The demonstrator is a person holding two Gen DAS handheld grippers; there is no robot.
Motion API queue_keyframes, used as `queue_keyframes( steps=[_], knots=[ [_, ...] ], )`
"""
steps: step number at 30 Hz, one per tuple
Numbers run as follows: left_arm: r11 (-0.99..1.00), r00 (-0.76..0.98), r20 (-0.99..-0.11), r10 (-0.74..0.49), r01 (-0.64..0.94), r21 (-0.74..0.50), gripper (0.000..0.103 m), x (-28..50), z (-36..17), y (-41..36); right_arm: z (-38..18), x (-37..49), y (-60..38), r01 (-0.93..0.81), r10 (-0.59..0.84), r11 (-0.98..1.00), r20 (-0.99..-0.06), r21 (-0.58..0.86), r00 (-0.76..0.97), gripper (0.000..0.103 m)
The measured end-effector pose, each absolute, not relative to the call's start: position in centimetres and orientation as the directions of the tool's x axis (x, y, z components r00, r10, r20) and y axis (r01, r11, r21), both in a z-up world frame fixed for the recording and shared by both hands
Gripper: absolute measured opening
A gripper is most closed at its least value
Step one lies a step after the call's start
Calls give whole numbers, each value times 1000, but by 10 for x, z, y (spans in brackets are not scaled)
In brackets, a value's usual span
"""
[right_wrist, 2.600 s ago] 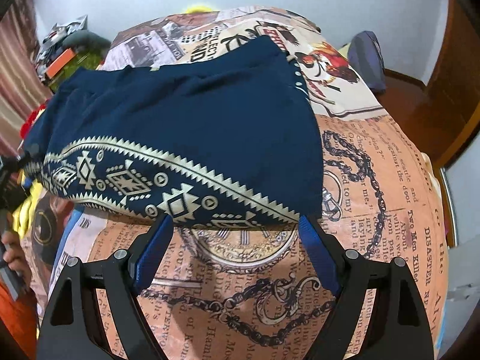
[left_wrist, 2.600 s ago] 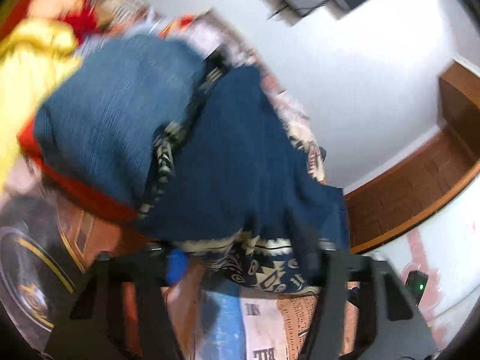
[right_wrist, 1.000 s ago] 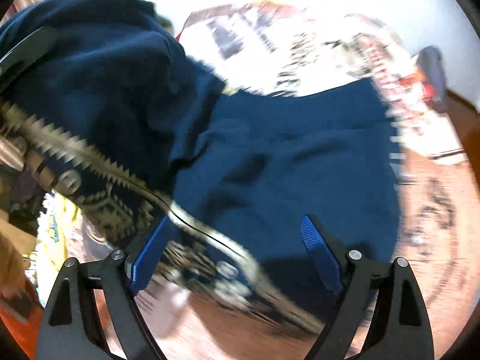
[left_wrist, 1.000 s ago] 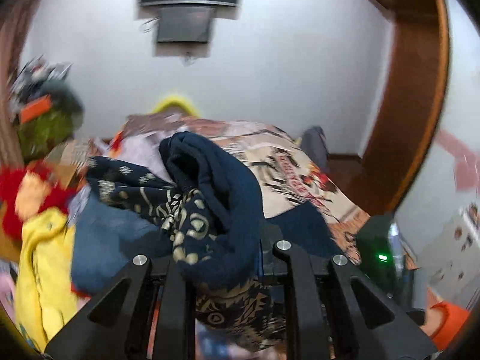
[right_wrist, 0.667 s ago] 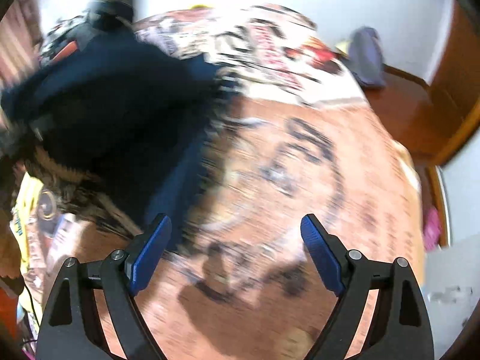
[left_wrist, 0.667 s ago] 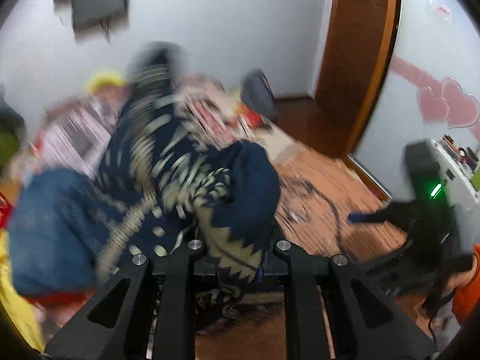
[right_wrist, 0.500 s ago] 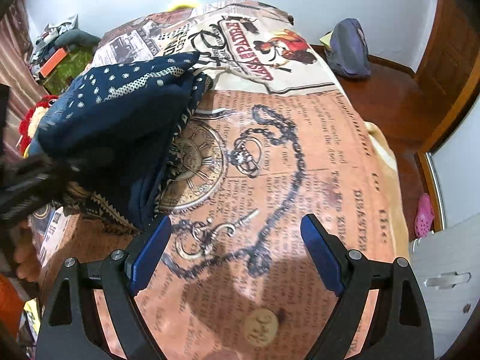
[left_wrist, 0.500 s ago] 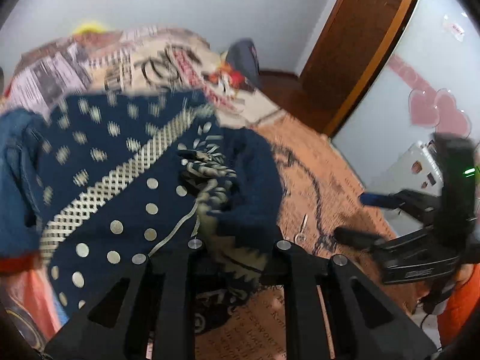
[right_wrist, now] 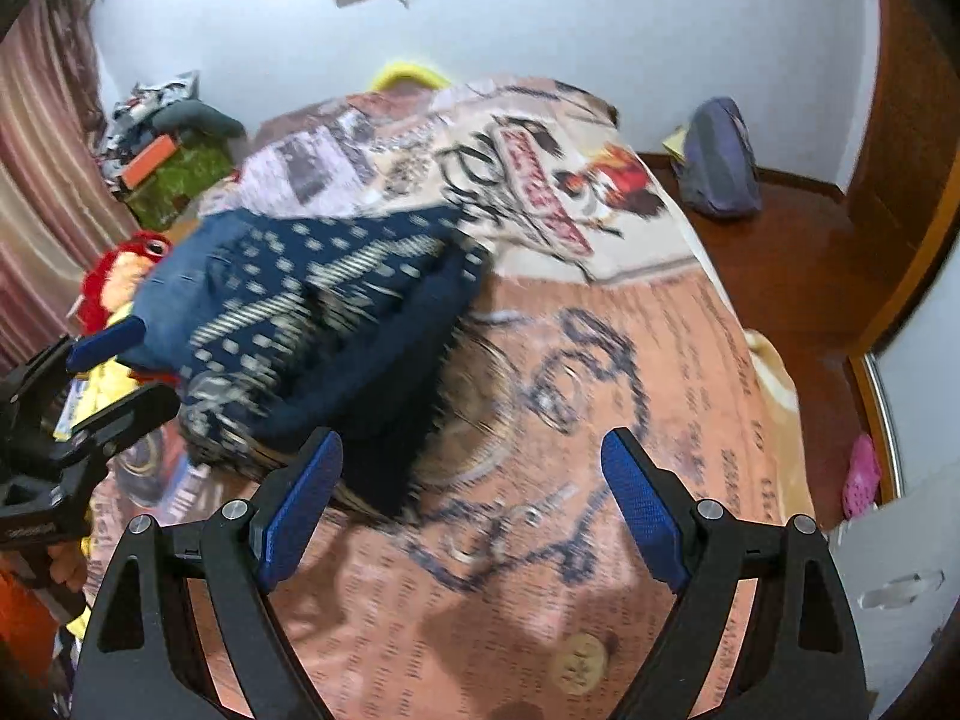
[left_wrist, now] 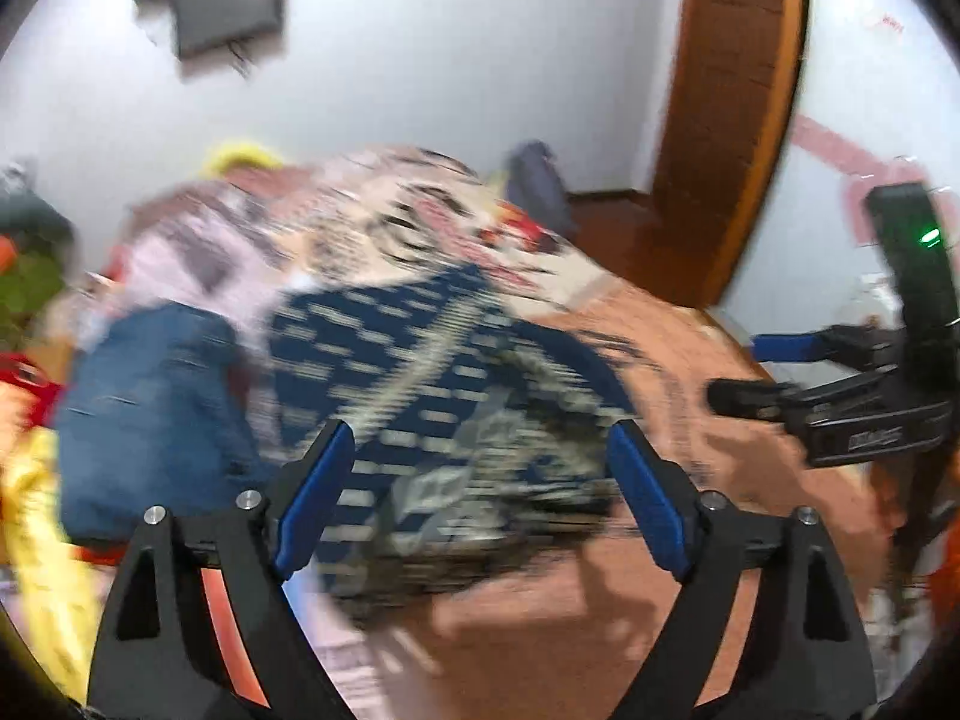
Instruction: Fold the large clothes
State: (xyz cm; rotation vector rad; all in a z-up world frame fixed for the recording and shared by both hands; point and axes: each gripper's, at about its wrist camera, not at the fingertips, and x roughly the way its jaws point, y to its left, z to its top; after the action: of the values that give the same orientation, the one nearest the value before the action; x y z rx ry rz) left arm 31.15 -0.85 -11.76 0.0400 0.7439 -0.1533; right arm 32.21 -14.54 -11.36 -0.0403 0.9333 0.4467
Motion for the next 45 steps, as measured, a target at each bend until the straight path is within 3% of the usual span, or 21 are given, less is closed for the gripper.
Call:
queue_keyframes(
  steps=[6,13,18,26,29,34,38,45],
  knots=[
    [992,728,-685,25,66,107,94,319,-130,35,-101,327,-106,-459,423,870,-749,180,510,87],
    [999,617,-785,-52,45,-31,94,333,-177,66,-132,346,-64,-497,416,851,-794,169,443,87],
    [986,592,-793,-142,16,-165,95,330,-199,81,-160,356,-77,-439,370,881,-831,174,415,87],
    [990,587,-801,-118,8,-141,95,310,-210,80,-191,366,-135,-299,358,918,-870,261,339,88],
    [993,590,-801,-98,2,-120,95,303,-205,81,-181,357,-141,-296,358,919,-865,259,352,88],
    [999,635,-772,-27,-8,-42,94,296,-180,87,-154,345,-131,-346,290,928,-848,136,443,88],
    [999,679,-734,7,-33,-21,94,301,-155,98,-135,341,-122,-389,326,912,-807,131,492,88],
    [991,685,-724,-76,-31,-133,95,337,-140,114,-118,354,-101,-440,451,868,-735,229,507,90]
  ],
)
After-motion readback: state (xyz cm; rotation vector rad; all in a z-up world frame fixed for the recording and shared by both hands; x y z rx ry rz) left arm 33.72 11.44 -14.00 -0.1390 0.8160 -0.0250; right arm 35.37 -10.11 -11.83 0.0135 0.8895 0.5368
